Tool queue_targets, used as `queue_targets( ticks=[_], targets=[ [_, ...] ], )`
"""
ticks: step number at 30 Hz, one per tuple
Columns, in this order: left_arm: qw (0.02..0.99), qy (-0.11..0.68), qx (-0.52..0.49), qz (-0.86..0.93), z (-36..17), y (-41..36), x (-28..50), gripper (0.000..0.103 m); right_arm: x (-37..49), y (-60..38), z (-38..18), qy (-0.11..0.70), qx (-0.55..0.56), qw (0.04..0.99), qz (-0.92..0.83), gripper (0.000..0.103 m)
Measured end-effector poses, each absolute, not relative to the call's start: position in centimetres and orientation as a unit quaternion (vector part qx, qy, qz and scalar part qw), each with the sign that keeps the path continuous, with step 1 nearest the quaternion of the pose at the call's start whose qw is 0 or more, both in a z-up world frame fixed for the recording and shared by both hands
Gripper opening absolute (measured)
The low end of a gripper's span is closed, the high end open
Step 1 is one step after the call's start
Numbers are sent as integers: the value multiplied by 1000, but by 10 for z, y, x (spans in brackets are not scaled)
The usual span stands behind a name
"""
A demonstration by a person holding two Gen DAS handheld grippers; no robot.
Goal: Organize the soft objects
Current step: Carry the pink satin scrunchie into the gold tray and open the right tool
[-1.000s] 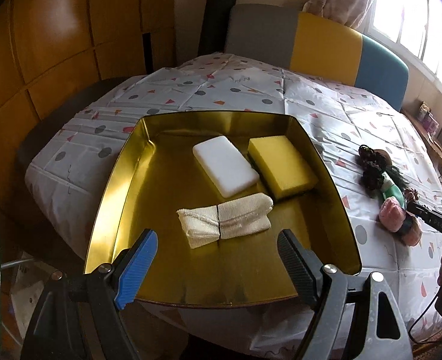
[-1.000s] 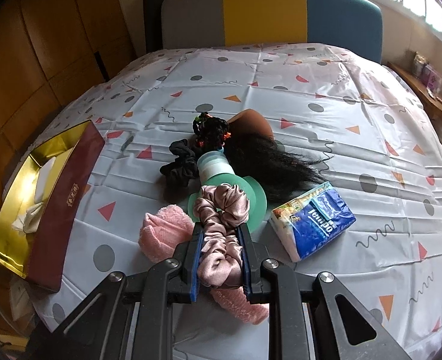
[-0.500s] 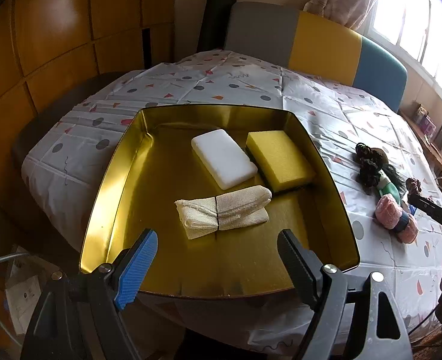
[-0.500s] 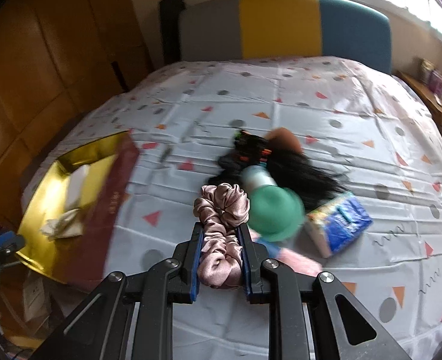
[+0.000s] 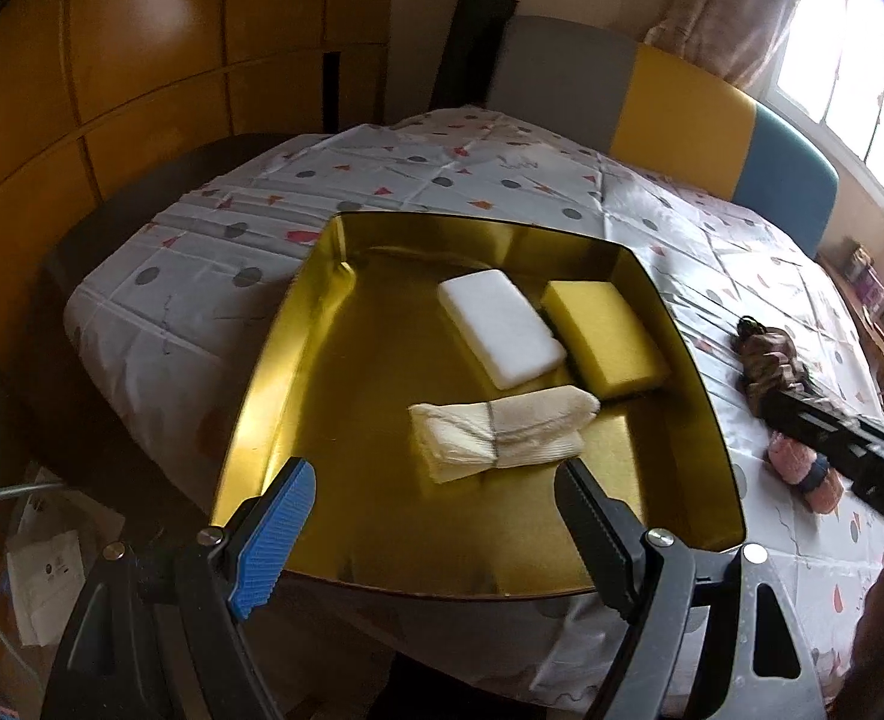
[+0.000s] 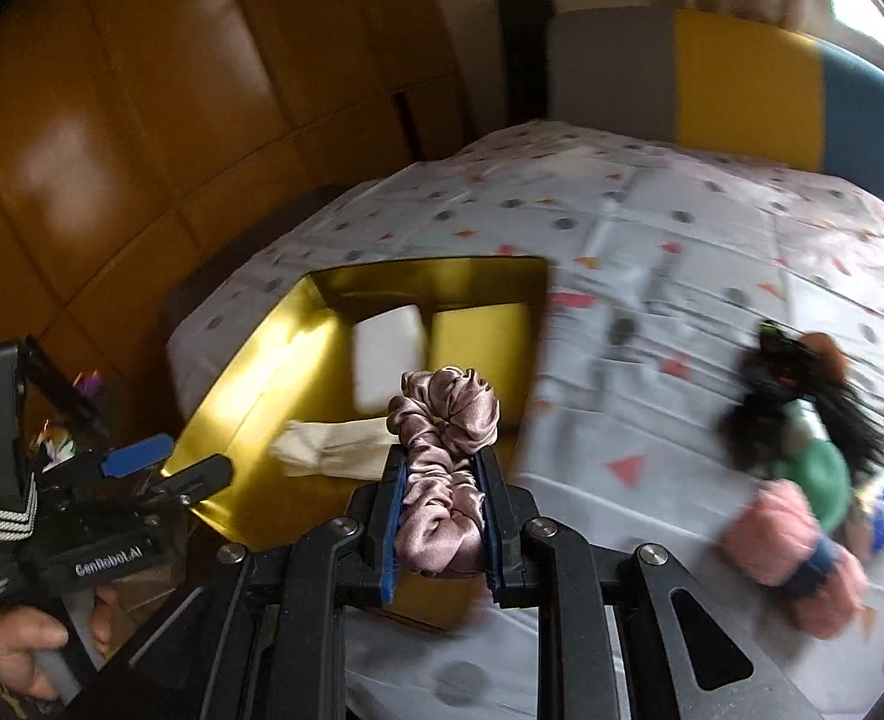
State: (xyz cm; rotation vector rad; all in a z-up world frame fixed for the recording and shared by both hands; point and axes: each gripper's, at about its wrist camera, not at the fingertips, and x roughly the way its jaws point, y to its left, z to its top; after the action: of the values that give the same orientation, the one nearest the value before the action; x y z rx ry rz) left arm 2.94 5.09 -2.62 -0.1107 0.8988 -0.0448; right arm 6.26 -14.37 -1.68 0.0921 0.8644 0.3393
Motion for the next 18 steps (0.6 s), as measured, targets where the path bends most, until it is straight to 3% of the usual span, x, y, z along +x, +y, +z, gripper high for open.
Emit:
queue_targets(
  ticks=[10,15,18],
  targets=[
    [901,431,-52,-10,-24,63,26,84,78,-95,-64,471,-23,870,145,27],
    [899,434,-54,-11,-24,63,27,84,79,-98,-68,474,-17,868,143,53],
    [900,432,-53,-12,-22,61,28,84,76,-105,-59,460,-1,875,147,59]
  ],
)
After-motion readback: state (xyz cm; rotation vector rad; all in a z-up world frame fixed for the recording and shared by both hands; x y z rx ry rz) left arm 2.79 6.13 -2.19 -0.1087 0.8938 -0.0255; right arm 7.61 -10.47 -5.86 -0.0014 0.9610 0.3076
